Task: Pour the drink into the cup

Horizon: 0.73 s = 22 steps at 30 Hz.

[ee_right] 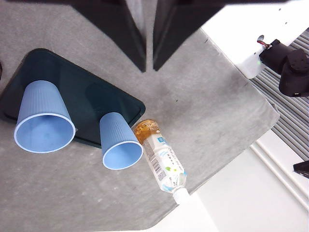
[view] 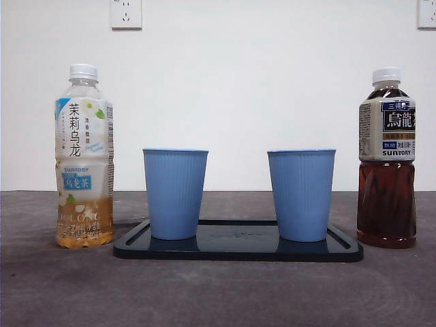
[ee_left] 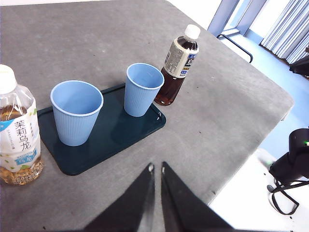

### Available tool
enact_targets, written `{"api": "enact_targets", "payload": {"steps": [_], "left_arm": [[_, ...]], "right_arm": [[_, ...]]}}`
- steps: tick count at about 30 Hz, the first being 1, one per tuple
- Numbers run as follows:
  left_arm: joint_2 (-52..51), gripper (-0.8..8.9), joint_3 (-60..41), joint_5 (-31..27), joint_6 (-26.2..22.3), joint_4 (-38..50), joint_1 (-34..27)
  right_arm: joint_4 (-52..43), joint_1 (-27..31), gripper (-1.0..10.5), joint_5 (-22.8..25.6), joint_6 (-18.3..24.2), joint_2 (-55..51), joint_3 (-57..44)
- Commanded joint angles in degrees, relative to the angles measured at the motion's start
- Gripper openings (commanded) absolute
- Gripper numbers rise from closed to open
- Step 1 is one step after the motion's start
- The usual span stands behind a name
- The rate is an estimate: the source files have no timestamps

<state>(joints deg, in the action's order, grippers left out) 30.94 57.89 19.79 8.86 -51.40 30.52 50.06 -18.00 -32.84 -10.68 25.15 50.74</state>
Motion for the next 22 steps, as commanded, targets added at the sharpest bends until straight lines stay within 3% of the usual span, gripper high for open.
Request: {"api": "enact_targets", "payload": {"steps": [1,5,9,16,18,22], "left_arm": [[-0.2,0.19,0.9,0.2,-0.7,0.3,-0.8],[-1.0,0.19,-1.8,0.8,-0.7,1.8,-7.3],[-6.2,0.19,-12.3,0.8,-1.2,12.8,-16.2],[-16.9,0.19,-35.0,0.5,-11.7,34.2,-24.3],[-18.9,0.19,-40.5,-2.4,-10.9,38.5,-25.5],[-22.8,0.19,-48.3,-9.8,-4.9,44.2,-25.9]], "right_arm": [[-0.7,-0.3,0.2,-0.2,0.7,0.2,1.0],[-0.7,-0.3,0.2,-0.2,0.7,0.2,1.0],[-0.7,-0.3,0.2,-0.2,0.7,0.2,1.0],[-0.7,-0.3,0.2,-0.2,0.7,0.2,1.0],[-0.7,-0.3,0.2,-0.2,0.7,0.2,1.0],[-0.7,-0.3,0.2,-0.2,0.7,0.2,1.0]]}}
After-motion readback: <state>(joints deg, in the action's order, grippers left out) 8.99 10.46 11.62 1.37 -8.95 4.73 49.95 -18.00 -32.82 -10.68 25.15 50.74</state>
